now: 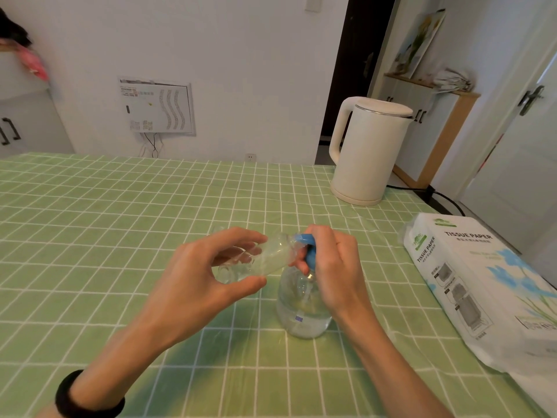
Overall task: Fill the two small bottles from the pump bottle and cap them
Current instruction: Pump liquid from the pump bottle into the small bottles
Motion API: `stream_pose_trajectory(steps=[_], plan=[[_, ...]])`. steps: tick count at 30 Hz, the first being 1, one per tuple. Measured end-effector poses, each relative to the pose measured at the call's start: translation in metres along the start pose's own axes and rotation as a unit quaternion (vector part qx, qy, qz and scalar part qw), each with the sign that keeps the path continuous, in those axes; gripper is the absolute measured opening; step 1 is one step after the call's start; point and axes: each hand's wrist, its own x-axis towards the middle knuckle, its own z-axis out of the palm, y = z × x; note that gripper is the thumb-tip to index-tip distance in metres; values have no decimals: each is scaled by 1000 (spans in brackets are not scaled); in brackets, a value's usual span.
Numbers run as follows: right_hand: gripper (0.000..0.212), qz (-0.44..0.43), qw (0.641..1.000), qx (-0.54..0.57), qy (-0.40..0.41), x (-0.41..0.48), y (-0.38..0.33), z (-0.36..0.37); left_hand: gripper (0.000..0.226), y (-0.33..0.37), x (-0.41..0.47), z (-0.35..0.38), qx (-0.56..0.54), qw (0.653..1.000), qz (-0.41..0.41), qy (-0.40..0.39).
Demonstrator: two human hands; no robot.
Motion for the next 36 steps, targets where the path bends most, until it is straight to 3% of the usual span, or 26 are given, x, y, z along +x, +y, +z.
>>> stream_pose_trajectory(steps=[5,13,22,28,36], plan=[[65,-4,1000,-11,-3,0,2,0,50,0,0,0,-9,1000,0,4],[45,-12,1000,19,-20,3,3,-2,52,-1,1,-1,-6,1000,-1,-2],[71,7,1000,3,-15,1,4,-1,52,0,1,-1,-14,1000,0,1],[50,-8,999,36,-17,3,1,0,51,0,1,-2,-10,1000,0,-3],[58,-1,999,28,-18,1,2,-1,51,1,1,-2,-9,1000,1,-3]])
